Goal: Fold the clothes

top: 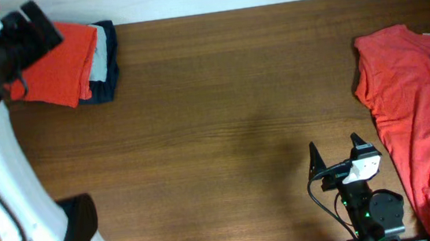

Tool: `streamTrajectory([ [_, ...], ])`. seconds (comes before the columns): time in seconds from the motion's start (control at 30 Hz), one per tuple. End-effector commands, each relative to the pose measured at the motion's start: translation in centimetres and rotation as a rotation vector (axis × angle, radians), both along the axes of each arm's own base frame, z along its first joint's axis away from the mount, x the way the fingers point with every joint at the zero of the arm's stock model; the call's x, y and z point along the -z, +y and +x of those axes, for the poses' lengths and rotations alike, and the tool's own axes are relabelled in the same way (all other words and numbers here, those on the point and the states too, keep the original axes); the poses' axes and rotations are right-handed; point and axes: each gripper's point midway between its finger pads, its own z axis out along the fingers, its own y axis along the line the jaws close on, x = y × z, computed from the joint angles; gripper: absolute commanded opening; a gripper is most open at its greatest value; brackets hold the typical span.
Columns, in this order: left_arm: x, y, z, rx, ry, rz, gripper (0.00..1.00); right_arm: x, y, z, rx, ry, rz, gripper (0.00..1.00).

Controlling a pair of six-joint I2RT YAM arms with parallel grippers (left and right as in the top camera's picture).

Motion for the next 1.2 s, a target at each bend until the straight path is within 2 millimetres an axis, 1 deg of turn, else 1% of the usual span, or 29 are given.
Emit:
streamTrajectory([
  [0.0,-0.2,-0.4,-5.1,0.003,0.047,0.015,0.99,0.3,-0.4,0.0,0.024,0.007,0.004,0.98],
  [0.03,0.5,-0.5,-6.5,0.003,0.079,0.012,0.99,0.3,-0.4,0.0,0.024,0.008,0.004,0.99],
  [0.13,2.1,-0.8,-8.7,0.004,0.140,0.005,0.99,0.3,-0.4,0.0,0.024,0.008,0.004,0.98],
  [0.2,3.6,-1.0,-10.1,0.004,0.189,-0.001,0.99,0.3,-0.4,0.0,0.024,0.007,0.004,0.98],
  [0.23,5.0,-1.1,-11.3,0.005,0.235,-0.006,0.99,0.3,-0.4,0.0,0.024,0.008,0.004,0.98],
  [0.27,5.6,-1.1,-11.7,0.005,0.255,-0.008,0.99,0.3,-0.4,0.0,0.024,0.008,0.004,0.98],
  [0.33,8.0,-1.3,-13.2,0.006,0.332,-0.017,0.99,0.3,-0.4,0.0,0.024,0.007,0.004,0.98],
  [0.4,10.8,-1.5,-14.8,0.006,0.422,-0.026,0.99,0.3,-0.4,0.0,0.024,0.008,0.004,0.98],
  [0.5,14.2,-1.6,-16.2,0.007,0.516,-0.038,0.99,0.3,-0.4,0.0,0.024,0.008,0.004,0.98],
  [0.57,16.7,-1.6,-15.8,0.007,0.531,-0.039,0.99,0.3,-0.4,0.0,0.024,0.008,0.004,0.98],
  [0.6,18.3,-1.5,-15.0,0.007,0.518,-0.038,0.99,0.3,-0.4,0.0,0.024,0.008,0.004,0.98],
  [0.63,18.9,-1.5,-14.6,0.007,0.513,-0.038,0.99,0.3,-0.4,0.0,0.024,0.007,0.004,0.98],
  [0.67,20.2,-1.4,-13.7,0.007,0.494,-0.036,0.99,0.3,-0.4,0.0,0.024,0.008,0.004,0.98],
  [0.7,21.0,-1.4,-13.5,0.009,0.492,-0.039,0.99,0.3,-0.4,0.0,0.024,0.008,0.004,0.98],
  [0.77,23.5,-1.5,-12.3,0.018,0.465,-0.050,0.99,0.3,-0.4,0.0,0.024,0.008,0.004,0.98],
  [0.83,26.1,-1.8,-11.6,0.030,0.454,-0.067,0.99,0.3,-0.4,0.0,0.024,0.008,0.004,0.98],
  [0.93,29.5,-1.9,-11.0,0.024,0.435,-0.077,0.99,0.3,-0.4,0.0,0.024,0.008,0.004,0.98],
  [0.97,30.0,-1.9,-10.9,0.021,0.431,-0.078,0.99,0.3,-0.4,0.0,0.024,0.007,0.004,0.98],
  [1.0,31.7,-1.9,-10.7,0.022,0.414,-0.076,0.99,0.3,-0.4,0.0,0.024,0.008,0.004,0.98],
  [1.03,32.5,-1.9,-10.5,0.022,0.402,-0.075,0.99,0.3,-0.4,0.0,0.024,0.008,0.004,0.98],
  [1.07,33.9,-2.0,-10.4,0.027,0.381,-0.079,0.99,0.3,-0.4,0.0,0.024,0.008,0.004,0.98],
  [1.17,36.4,-2.4,-10.6,0.042,0.349,-0.093,0.99,0.3,-0.4,0.0,0.024,0.008,0.004,0.98],
])
